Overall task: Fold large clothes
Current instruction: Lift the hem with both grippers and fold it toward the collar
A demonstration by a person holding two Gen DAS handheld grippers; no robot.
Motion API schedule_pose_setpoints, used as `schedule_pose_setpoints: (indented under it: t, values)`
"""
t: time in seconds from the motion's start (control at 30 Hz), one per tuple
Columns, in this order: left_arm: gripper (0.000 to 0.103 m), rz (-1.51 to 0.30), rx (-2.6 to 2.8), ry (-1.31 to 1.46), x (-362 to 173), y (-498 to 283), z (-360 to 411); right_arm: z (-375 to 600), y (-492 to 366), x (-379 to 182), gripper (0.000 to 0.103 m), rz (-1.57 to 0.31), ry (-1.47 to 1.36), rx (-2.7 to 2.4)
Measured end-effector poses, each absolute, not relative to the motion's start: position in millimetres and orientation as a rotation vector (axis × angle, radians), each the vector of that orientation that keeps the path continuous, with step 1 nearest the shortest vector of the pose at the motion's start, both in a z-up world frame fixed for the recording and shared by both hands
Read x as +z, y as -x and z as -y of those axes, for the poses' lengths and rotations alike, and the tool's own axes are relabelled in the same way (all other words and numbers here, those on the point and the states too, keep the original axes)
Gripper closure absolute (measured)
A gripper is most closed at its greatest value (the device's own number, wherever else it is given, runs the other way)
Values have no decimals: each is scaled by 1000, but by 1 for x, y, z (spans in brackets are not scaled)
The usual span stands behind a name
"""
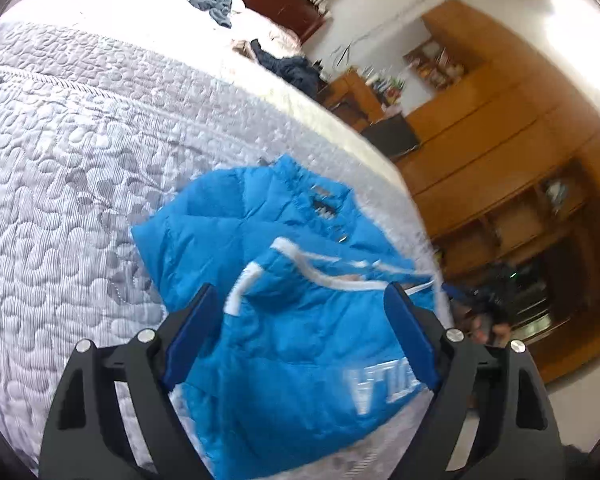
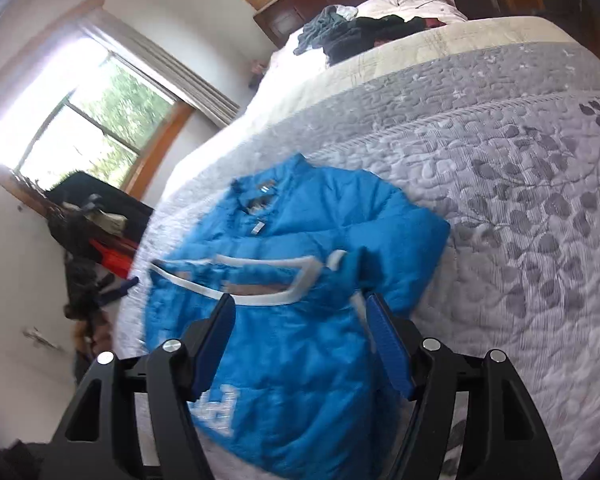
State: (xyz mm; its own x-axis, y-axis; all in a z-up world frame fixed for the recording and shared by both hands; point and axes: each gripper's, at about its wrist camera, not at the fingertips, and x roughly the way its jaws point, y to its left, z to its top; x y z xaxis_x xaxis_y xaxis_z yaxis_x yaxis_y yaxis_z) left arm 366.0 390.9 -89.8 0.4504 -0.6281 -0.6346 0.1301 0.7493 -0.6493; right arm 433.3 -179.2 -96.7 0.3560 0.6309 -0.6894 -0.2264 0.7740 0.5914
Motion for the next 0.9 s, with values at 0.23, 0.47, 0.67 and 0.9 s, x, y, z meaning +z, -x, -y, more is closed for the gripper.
schedule_pose_setpoints:
  t: [0.23,0.47,0.67,0.9]
  values:
    - [21,-1072,-488,471,-117,-384,-380,174,-440,-126,34,-1117,-394,569]
    - [90,-1076,-503,482,-120,-380,-382,163,-428,-120,84,-1077,-300,579]
    - [94,-1004,-537,522,-105,-364,-389,162,-409,-95,92,-996,-257,571]
    - [95,-911,-580,490,-59,-343,-387,157,-391,-58,92,-919,-221,568]
